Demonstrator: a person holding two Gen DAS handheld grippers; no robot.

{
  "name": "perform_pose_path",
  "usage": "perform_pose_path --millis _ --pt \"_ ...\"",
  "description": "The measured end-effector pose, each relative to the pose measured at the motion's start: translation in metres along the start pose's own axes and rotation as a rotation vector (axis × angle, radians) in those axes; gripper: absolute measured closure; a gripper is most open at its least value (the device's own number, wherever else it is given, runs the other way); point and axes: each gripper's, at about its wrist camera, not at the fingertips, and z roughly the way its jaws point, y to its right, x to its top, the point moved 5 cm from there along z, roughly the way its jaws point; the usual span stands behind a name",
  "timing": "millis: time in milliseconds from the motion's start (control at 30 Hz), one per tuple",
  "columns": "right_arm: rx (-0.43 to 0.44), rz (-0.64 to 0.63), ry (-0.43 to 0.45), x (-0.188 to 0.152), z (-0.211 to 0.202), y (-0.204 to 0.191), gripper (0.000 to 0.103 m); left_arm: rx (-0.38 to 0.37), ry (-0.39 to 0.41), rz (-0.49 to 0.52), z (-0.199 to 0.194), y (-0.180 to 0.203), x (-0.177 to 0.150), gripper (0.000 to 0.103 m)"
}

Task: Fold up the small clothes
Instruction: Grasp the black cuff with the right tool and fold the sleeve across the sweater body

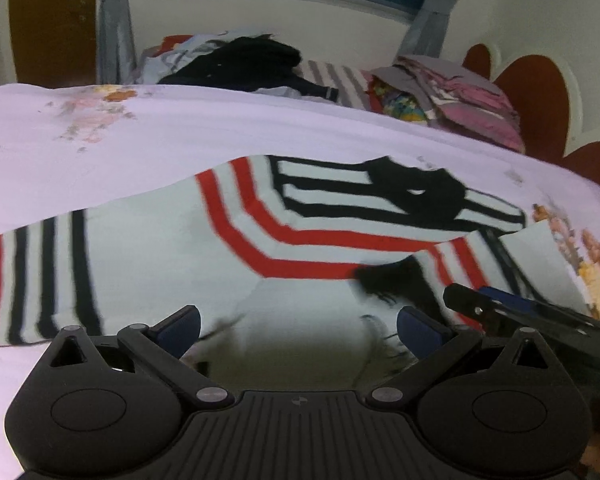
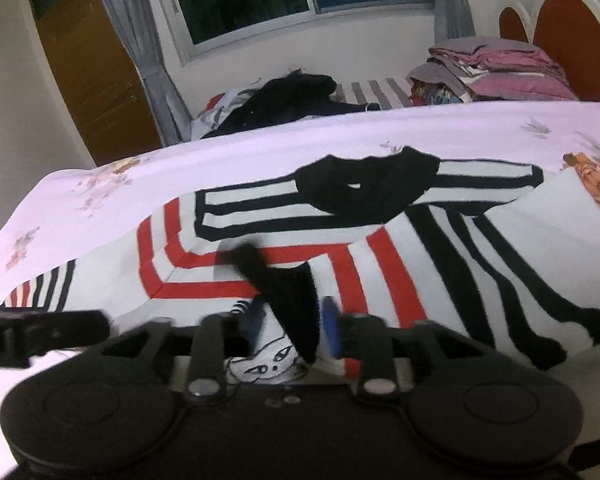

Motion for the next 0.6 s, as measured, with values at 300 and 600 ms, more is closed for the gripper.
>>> perform_pose_path --millis 300,600 --pt "-0.237 -0.053 0.065 -0.023 -0.076 0.078 0.057 -0.176 -0.1 -0.043 0.05 0.051 -0.007 0.0" --pt "-0.399 0.073 0.002 -0.051 -0.09 0.171 0.056 -0.192 -0.091 -0.105 0.083 0.067 -0.015 0.055"
